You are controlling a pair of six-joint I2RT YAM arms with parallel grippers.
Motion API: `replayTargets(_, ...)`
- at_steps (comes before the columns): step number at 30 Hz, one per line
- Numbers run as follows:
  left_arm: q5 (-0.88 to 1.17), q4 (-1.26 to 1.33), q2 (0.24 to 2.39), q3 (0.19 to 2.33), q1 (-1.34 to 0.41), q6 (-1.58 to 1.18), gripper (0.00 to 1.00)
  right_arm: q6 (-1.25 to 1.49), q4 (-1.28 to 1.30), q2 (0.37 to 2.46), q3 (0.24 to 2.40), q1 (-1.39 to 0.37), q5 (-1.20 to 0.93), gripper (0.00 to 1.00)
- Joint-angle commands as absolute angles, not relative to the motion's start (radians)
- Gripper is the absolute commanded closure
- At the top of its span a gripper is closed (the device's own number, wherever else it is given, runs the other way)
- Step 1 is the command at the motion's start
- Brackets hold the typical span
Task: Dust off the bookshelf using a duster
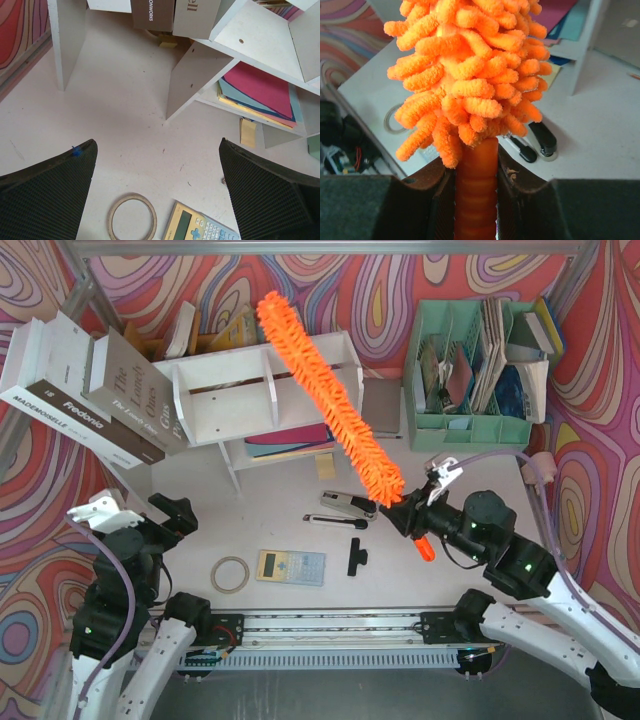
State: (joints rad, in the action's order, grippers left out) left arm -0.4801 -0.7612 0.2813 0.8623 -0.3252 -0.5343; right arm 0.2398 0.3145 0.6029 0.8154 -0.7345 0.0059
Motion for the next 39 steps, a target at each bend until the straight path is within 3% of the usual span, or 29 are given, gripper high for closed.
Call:
replayTargets(1,-0.498,-0.769,0.273,0.857,-0.320,-0.526,0.02,0.158,0.218,0.594,0.777,-0.742,-0.190,1.00)
replayTargets(14,-0.509,-0.772,0.276,0.857,-0.321,-0.528,0.02,0.130,0.194,0.607,0.711,-0.742,-0.336,1.00)
replayTargets(23,-0.517,-0.778,0.272,0.857,-0.320,-0.532,0.02,0.182,0.153,0.621,0.641,-0.757,-0.318,1.00)
replayTargets(28,-0.518,-0.776,0.277,0.857,-0.320,-0.532,0.01,0.180,0.169,0.642,0.629,-0.814,-0.261,1.00)
replayTargets(35,-0.520,-0.776,0.285,0.858,-0.320,-0.531,0.01,0.200,0.172,0.720,0.602,-1.044,-0.009,1.00)
replayTargets(39,-0.520,-0.776,0.286,0.857,-0.320,-0.529,0.02,0.234,0.166,0.721,0.583,-1.059,0.043,1.00)
